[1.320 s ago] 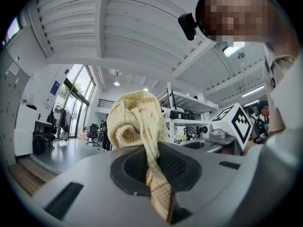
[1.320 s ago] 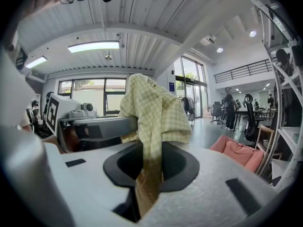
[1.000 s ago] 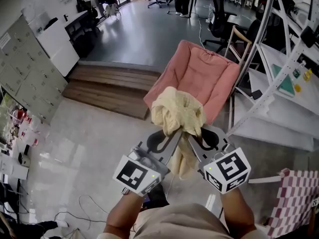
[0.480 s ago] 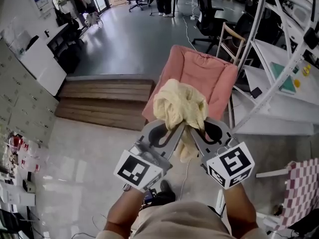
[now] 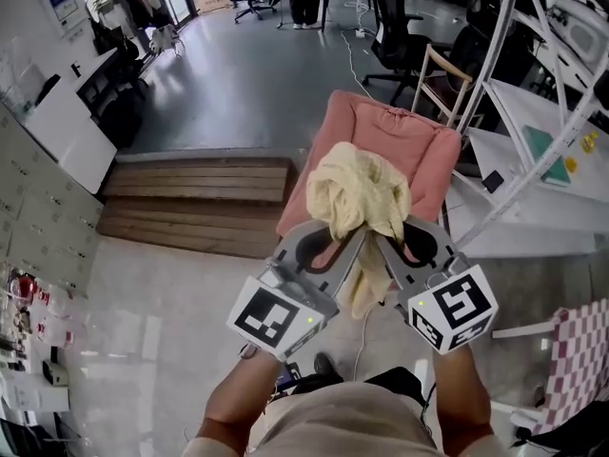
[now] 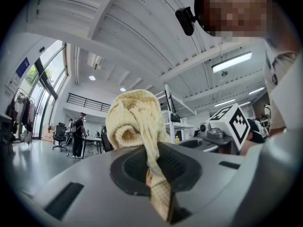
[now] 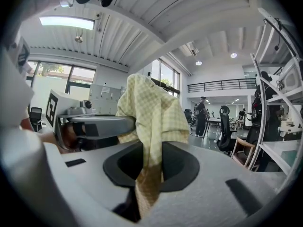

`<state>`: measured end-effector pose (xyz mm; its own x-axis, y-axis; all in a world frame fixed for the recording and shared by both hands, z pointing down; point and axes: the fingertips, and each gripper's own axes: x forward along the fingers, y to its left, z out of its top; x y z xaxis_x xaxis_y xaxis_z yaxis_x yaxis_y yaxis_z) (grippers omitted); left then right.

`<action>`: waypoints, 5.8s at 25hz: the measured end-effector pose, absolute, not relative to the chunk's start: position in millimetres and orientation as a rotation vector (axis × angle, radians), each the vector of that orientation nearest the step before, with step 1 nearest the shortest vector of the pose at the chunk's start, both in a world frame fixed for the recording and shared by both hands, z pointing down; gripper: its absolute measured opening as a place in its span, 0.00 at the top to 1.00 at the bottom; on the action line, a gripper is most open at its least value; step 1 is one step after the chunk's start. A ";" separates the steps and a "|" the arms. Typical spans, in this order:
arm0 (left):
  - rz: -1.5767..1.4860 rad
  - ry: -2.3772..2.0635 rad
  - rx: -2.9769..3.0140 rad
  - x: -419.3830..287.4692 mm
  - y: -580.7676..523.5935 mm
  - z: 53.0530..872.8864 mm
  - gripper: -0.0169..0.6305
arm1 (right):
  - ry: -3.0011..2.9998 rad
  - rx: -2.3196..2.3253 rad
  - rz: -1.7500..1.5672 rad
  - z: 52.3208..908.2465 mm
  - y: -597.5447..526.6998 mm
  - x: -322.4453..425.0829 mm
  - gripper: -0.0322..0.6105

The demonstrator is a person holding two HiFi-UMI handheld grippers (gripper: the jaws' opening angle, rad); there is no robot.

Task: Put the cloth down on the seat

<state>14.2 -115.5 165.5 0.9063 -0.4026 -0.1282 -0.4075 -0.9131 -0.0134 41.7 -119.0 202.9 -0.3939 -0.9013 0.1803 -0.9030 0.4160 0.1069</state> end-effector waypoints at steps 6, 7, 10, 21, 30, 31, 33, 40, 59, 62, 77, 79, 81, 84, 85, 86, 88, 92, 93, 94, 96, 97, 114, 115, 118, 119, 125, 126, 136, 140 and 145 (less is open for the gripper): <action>0.154 0.632 -3.034 13.9 -144.3 177.1 0.92 | -2.447 1.588 0.010 210.7 -148.0 42.5 0.85; 0.148 0.640 -3.033 15.1 -150.0 178.6 0.92 | -2.446 1.580 0.011 212.9 -152.6 43.6 0.85; 0.111 0.653 -3.029 17.8 -167.5 183.8 0.91 | -2.454 1.554 0.017 217.3 -170.1 46.1 0.85; -0.043 0.844 -2.999 24.2 -295.9 240.3 0.92 | -2.533 1.378 0.041 275.3 -300.2 51.3 0.85; -0.074 0.931 -2.979 38.3 -392.9 291.7 0.92 | -2.499 1.322 0.080 325.1 -394.2 66.7 0.84; -0.076 0.944 -2.979 36.8 -402.2 296.9 0.91 | -2.496 1.315 0.086 330.0 -402.9 65.3 0.84; -0.089 0.974 -2.995 34.6 -419.3 311.2 0.91 | -2.490 1.291 0.103 343.5 -419.7 63.2 0.84; -0.148 1.056 -3.036 26.4 -479.1 374.9 0.91 | -2.487 1.211 0.161 406.1 -478.3 55.4 0.84; -0.266 1.262 -3.068 10.0 -584.7 535.5 0.91 | -2.499 1.111 0.303 567.4 -581.2 41.1 0.81; -0.275 1.304 -3.071 8.5 -603.7 561.9 0.91 | -2.495 1.109 0.314 593.1 -600.1 41.7 0.79; -0.494 1.527 -3.119 23.0 -649.5 703.3 0.91 | -2.387 1.102 0.392 727.1 -643.1 65.1 0.75; -0.543 1.546 -3.136 27.8 -652.3 720.9 0.91 | -2.368 1.109 0.410 746.4 -648.0 68.2 0.74; -0.586 1.567 -3.135 27.7 -657.9 737.5 0.91 | -2.350 1.114 0.422 763.8 -654.8 68.9 0.74; -0.633 1.604 -3.127 24.2 -666.3 758.7 0.88 | -2.334 1.118 0.432 783.6 -663.5 69.1 0.74; -0.645 1.616 -3.123 23.0 -669.3 765.4 0.88 | -2.329 1.118 0.427 789.4 -666.3 69.5 0.73; -0.655 1.626 -3.120 22.0 -672.4 771.6 0.87 | -2.324 1.118 0.420 794.9 -669.3 70.1 0.73; -0.672 1.642 -3.112 20.3 -678.1 782.3 0.85 | -2.314 1.121 0.414 804.4 -675.0 71.5 0.72; -0.712 1.673 -3.100 14.6 -684.7 800.1 0.80 | -2.294 1.139 0.427 820.7 -684.9 73.7 0.70; -0.727 1.683 -3.096 12.3 -685.6 804.4 0.79 | -2.285 1.145 0.430 825.3 -687.3 74.8 0.70; -0.743 1.693 -3.089 9.7 -686.0 808.2 0.79 | -2.277 1.151 0.437 829.9 -689.4 76.4 0.70; -0.769 1.714 -3.067 3.4 -685.7 813.2 0.79 | -2.263 1.162 0.463 838.2 -692.3 80.4 0.70; -0.777 1.728 -3.052 -0.6 -685.0 814.4 0.79 | -2.256 1.168 0.476 841.4 -693.6 82.5 0.70; -0.726 1.715 -2.992 -27.8 -651.7 748.6 0.79 | -2.223 1.240 0.538 804.6 -668.0 100.1 0.67; -0.722 1.706 -2.990 -27.6 -647.1 738.4 0.79 | -2.228 1.252 0.533 796.0 -665.2 102.6 0.67; -0.701 1.687 -2.992 -25.6 -629.3 701.6 0.79 | -2.243 1.283 0.502 760.8 -652.4 109.9 0.69; -0.688 1.678 -2.998 -24.4 -622.4 689.5 0.79 | -2.249 1.294 0.493 747.0 -646.5 112.3 0.70; -0.528 1.573 -3.006 -18.9 -590.4 601.2 0.84 | -2.345 1.368 0.402 640.5 -615.2 113.0 0.90; -0.502 1.547 -3.003 -17.4 -584.2 582.5 0.85 | -2.365 1.381 0.384 620.1 -609.2 112.1 0.94; -0.273 1.376 -2.942 -35.2 -494.2 408.0 0.92 | -2.548 1.376 0.212 432.8 -516.5 80.7 0.96; -0.207 1.335 -2.939 -52.7 -453.5 344.6 0.92 | -2.594 1.308 0.143 372.8 -472.2 59.4 0.96; -0.128 1.300 -2.914 -77.8 -406.0 276.1 0.92 | -2.647 1.246 0.062 307.1 -418.4 33.2 0.96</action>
<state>-77.8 -406.0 276.1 0.6658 -0.7402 0.0942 -0.7444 -0.6676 0.0146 33.2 -418.4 307.1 -0.6186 -0.7569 0.2108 -0.7659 0.6408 0.0529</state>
